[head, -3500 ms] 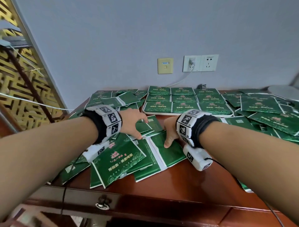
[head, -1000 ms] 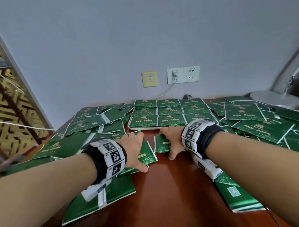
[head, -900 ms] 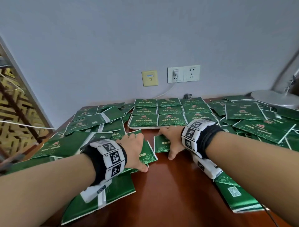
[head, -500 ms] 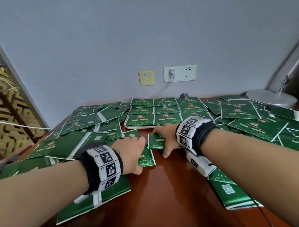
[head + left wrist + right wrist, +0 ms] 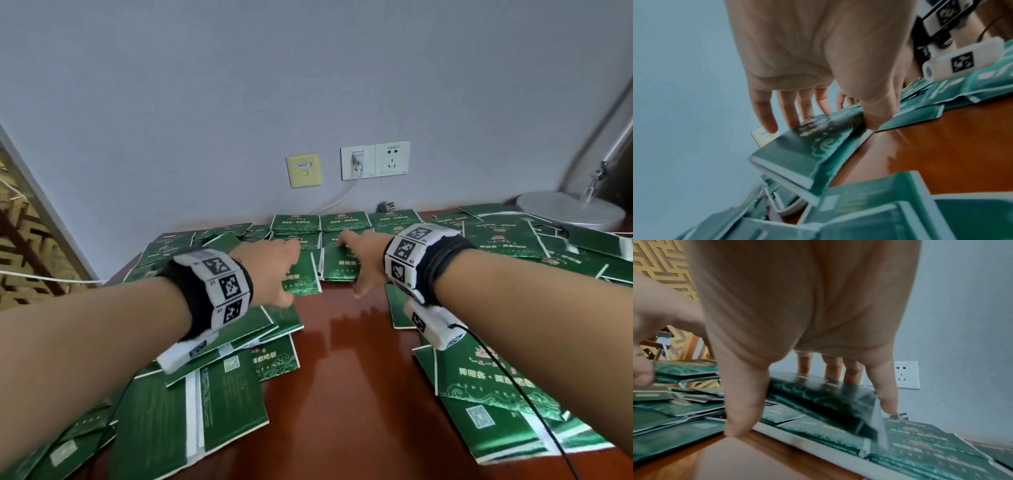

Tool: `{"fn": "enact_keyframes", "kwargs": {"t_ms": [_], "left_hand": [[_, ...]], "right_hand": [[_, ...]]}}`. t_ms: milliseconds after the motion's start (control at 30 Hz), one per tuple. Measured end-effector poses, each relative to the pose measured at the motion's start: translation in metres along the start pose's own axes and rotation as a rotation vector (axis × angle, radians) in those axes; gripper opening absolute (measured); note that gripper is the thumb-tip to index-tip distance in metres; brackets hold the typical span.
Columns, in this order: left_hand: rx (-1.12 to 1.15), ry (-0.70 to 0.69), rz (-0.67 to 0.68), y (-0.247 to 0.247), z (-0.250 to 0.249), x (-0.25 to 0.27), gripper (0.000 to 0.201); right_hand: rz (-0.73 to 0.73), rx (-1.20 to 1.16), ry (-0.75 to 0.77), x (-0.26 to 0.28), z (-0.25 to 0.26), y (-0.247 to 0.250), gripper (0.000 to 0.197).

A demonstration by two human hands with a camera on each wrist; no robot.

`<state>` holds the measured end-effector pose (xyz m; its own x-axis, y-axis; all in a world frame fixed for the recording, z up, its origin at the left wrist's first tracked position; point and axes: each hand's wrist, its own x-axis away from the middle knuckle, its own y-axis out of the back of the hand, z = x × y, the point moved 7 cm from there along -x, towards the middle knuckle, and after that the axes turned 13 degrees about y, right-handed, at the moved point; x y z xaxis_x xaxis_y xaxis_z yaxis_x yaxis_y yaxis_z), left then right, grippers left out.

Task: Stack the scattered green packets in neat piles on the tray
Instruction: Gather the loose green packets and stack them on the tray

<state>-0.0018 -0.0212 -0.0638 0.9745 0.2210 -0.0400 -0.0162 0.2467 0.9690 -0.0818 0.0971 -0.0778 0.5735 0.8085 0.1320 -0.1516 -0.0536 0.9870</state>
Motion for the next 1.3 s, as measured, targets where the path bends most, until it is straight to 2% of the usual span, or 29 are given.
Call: {"fn": "enact_keyframes", "kwargs": {"t_ms": [100,267,567,667,833,900,1067,1300], "left_hand": [[-0.090,-0.035,-0.006,0.006,0.004,-0.033,0.058],[-0.034,-0.017,-0.010,0.007,0.015,-0.101,0.061],[0.003,-0.022,0.088,-0.034,0.028,-0.190,0.069],[0.032,-0.036,0.123,-0.047,0.024,-0.199,0.076],[0.005,-0.072,0.191,-0.065,0.025,-0.195,0.056],[-0.008,-0.079,0.213,-0.070,0.026,-0.192,0.054],[-0.031,-0.069,0.198,-0.073,0.025,-0.194,0.057],[-0.049,-0.059,0.253,-0.075,0.027,-0.198,0.062]], "right_hand": [[-0.031,0.027,-0.014,-0.017,-0.014,0.012,0.093],[-0.009,0.088,-0.048,-0.059,-0.040,0.026,0.096],[0.064,0.086,-0.047,-0.132,-0.079,0.030,0.096],[0.101,0.136,-0.015,-0.139,-0.083,0.019,0.096],[0.111,0.159,0.009,-0.139,-0.091,0.005,0.071],[0.106,0.171,0.018,-0.139,-0.093,0.004,0.064],[0.108,0.171,0.038,-0.140,-0.093,-0.003,0.060],[0.107,0.187,0.064,-0.149,-0.092,-0.003,0.060]]}}
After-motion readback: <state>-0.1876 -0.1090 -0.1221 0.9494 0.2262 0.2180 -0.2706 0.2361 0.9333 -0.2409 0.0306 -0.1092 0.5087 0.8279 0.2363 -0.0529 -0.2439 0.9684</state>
